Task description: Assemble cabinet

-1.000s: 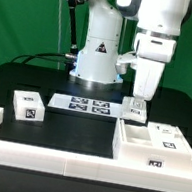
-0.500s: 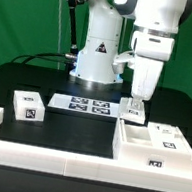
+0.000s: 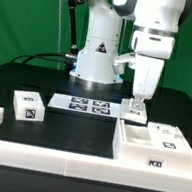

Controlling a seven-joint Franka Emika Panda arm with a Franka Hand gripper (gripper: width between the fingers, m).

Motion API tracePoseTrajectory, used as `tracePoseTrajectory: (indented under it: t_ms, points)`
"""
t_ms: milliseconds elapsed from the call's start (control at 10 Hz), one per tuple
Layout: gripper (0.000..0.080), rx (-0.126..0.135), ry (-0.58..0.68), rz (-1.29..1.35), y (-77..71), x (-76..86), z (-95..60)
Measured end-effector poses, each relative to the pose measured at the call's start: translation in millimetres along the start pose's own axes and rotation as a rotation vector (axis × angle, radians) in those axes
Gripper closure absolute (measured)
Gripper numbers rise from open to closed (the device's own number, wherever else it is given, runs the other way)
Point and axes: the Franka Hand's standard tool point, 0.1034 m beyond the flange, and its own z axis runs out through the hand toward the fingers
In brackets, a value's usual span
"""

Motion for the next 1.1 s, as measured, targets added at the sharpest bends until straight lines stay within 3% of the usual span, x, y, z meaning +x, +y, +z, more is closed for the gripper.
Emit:
tracePoseTrajectory:
  t_ms: [700,1100]
  points:
    - [0.0729,0.014,0.001,-0.026,2.4,-4.6,7.2]
    - [0.0729,-0.006,0.016,-0.027,6.0,-0.8,7.7]
